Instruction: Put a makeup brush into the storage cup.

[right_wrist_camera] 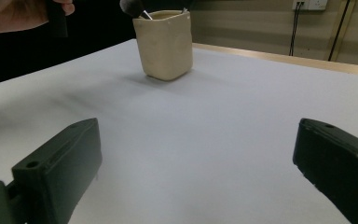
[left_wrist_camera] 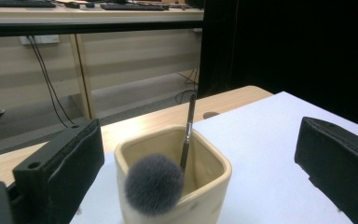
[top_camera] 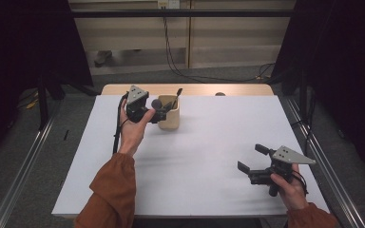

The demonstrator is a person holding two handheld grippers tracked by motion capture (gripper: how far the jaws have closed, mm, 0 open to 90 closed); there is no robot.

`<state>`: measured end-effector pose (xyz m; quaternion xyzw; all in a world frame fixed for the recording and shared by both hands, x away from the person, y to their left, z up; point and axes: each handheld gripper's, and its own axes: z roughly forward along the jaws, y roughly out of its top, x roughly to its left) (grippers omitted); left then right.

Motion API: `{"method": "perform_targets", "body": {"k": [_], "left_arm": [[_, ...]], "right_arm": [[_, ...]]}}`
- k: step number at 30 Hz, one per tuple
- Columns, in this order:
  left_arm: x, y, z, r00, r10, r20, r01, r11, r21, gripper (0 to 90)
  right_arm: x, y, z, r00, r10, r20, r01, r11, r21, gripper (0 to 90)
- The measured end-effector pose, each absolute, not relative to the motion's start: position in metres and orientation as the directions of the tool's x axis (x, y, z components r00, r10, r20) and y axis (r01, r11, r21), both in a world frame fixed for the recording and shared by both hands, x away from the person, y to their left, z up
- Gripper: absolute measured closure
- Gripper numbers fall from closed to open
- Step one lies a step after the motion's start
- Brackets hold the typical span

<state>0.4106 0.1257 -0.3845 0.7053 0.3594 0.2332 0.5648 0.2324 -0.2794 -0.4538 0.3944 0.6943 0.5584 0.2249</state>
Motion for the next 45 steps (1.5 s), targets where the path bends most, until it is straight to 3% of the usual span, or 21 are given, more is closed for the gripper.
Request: {"method": "perform_targets", "body": {"k": [14, 37, 45], "left_arm": [[0.385, 0.153, -0.385, 0.627, 0.777, -0.054, 0.23, -0.119, 0.966, 2.5], [0.335, 0.188, -0.406, 0.621, 0.776, -0.105, 0.275, -0.091, 0.957, 2.8], [0.32, 0.197, -0.408, 0.621, 0.78, -0.074, 0.257, -0.114, 0.96, 2.8]], "right_arm": [[0.231, -0.278, -0.452, -0.582, 0.806, 0.11, 0.289, 0.078, 0.954, 0.5], [0.231, -0.277, -0.453, -0.582, 0.806, 0.112, 0.291, 0.078, 0.953, 0.5], [0.231, -0.277, -0.452, -0.584, 0.805, 0.107, 0.287, 0.082, 0.954, 0.5]]}}
